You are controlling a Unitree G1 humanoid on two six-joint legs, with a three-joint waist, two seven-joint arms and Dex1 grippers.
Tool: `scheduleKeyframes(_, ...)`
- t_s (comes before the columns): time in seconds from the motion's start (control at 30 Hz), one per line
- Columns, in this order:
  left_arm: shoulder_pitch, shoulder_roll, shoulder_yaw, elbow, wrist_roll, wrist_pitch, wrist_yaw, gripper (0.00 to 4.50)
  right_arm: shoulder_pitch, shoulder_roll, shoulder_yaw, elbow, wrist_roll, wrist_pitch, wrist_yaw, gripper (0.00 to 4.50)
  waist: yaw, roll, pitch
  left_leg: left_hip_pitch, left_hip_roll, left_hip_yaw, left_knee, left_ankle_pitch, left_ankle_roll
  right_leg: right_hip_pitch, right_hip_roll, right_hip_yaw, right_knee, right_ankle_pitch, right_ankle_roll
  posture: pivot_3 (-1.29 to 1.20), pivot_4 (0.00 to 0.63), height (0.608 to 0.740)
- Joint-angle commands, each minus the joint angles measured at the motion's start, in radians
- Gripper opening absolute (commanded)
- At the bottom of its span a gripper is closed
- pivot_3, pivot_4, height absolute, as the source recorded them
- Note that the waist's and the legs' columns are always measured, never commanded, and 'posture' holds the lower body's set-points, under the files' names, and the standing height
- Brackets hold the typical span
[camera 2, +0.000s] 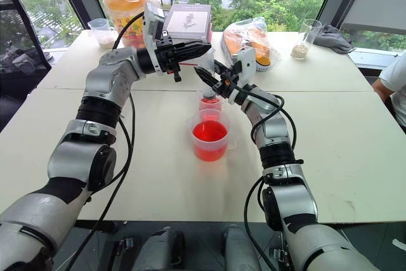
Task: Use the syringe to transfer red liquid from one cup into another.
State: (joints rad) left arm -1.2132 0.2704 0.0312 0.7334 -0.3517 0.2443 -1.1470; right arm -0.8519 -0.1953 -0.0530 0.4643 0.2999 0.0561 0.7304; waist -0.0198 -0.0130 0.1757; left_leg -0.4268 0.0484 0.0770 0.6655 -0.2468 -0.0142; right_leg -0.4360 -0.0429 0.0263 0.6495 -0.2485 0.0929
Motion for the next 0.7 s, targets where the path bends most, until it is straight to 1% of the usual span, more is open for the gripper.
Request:
scheduleKeyframes(0.03, 0.018, 0.004, -0.012, 0.019, 0.015, 0.055, 0.000, 0.06, -0.092, -0.013, -0.057, -0.131, 0.053, -0.035, -0.029, 1.39, 0.000, 0.000, 0.000, 0.000, 0.000, 0.000, 0.000, 0.000, 0.000, 0.000, 0.000, 0.000, 0.000, 0.000, 0.000, 0.00, 0.150, 0.740)
scheduleKeyframes(0.07, 0.011, 0.013, 0.001, 0.004, 0.003, 0.068, 0.006, 0.06, -0.088, -0.012, -0.055, -0.128, 0.051, -0.034, -0.027, 1.39, -0.001, 0.000, 0.000, 0.000, 0.000, 0.000, 0.000, 0.000, 0.000, 0.000, 0.000, 0.000, 0.000, 0.000, 0.000, 0.00, 0.150, 0.740)
scheduleKeyframes(0.1, 0.006, 0.022, 0.014, -0.009, -0.008, 0.083, 0.012, 0.71, -0.084, -0.012, -0.053, -0.126, 0.050, -0.031, -0.026, 1.39, -0.002, 0.000, 0.000, 0.000, 0.000, 0.000, 0.000, 0.000, 0.000, 0.000, 0.000, 0.000, 0.000, 0.000, 0.000, 0.00, 0.150, 0.740)
scheduleKeyframes(0.13, 0.002, 0.030, 0.026, -0.021, -0.018, 0.099, 0.014, 0.94, -0.082, -0.012, -0.051, -0.124, 0.050, -0.028, -0.025, 1.39, -0.002, 0.000, 0.000, 0.000, 0.000, 0.000, 0.000, 0.000, 0.000, 0.000, 0.000, 0.000, 0.000, 0.000, 0.000, 0.00, 0.150, 0.740)
scheduleKeyframes(0.27, 0.000, 0.099, 0.094, -0.102, -0.079, 0.171, 0.025, 3.04, -0.068, -0.014, -0.043, -0.125, 0.046, -0.009, -0.022, 1.39, -0.011, 0.000, 0.000, 0.000, 0.000, 0.000, 0.000, 0.000, 0.000, 0.000, 0.000, 0.000, 0.000, 0.000, 0.000, 0.00, 0.150, 0.740)
scheduleKeyframes(0.33, 0.017, 0.137, 0.120, -0.156, -0.104, 0.206, 0.029, 3.96, -0.063, -0.016, -0.040, -0.132, 0.049, 0.005, -0.022, 1.39, -0.017, 0.000, 0.000, 0.000, 0.000, -0.001, 0.000, 0.000, 0.000, 0.000, 0.000, 0.000, 0.000, 0.000, 0.000, 0.00, 0.150, 0.740)
scheduleKeyframes(0.47, 0.090, 0.212, 0.144, -0.294, -0.159, 0.301, 0.013, 3.96, -0.055, -0.025, -0.040, -0.157, 0.061, 0.036, -0.022, 1.39, -0.025, 0.000, 0.000, 0.000, 0.000, 0.000, 0.000, 0.000, 0.000, 0.000, -0.001, 0.000, 0.000, 0.000, 0.000, 0.00, 0.150, 0.740)
scheduleKeyframes(0.57, 0.174, 0.260, 0.153, -0.404, -0.183, 0.356, 0.029, 3.96, -0.069, -0.033, -0.060, -0.161, 0.076, 0.081, -0.049, 1.39, -0.024, 0.000, 0.000, 0.000, 0.000, -0.001, 0.000, 0.000, 0.000, 0.000, -0.001, 0.000, 0.001, 0.000, 0.000, 0.00, 0.150, 0.740)
scheduleKeyframes(0.63, 0.225, 0.279, 0.160, -0.465, -0.201, 0.389, 0.041, 3.96, -0.089, -0.045, -0.073, -0.165, 0.083, 0.130, -0.081, 1.39, -0.024, 0.000, 0.000, 0.000, 0.000, -0.001, 0.000, 0.000, 0.000, 0.000, -0.001, 0.000, 0.001, 0.000, 0.000, 0.00, 0.150, 0.740)
scheduleKeyframes(0.7, 0.273, 0.285, 0.162, -0.531, -0.219, 0.422, 0.063, 3.96, -0.118, -0.070, -0.096, -0.187, 0.109, 0.226, -0.120, 1.39, -0.021, 0.000, 0.000, 0.000, 0.000, 0.000, 0.000, 0.000, 0.000, 0.000, -0.002, 0.000, 0.001, 0.000, 0.000, 0.00, 0.150, 0.740)
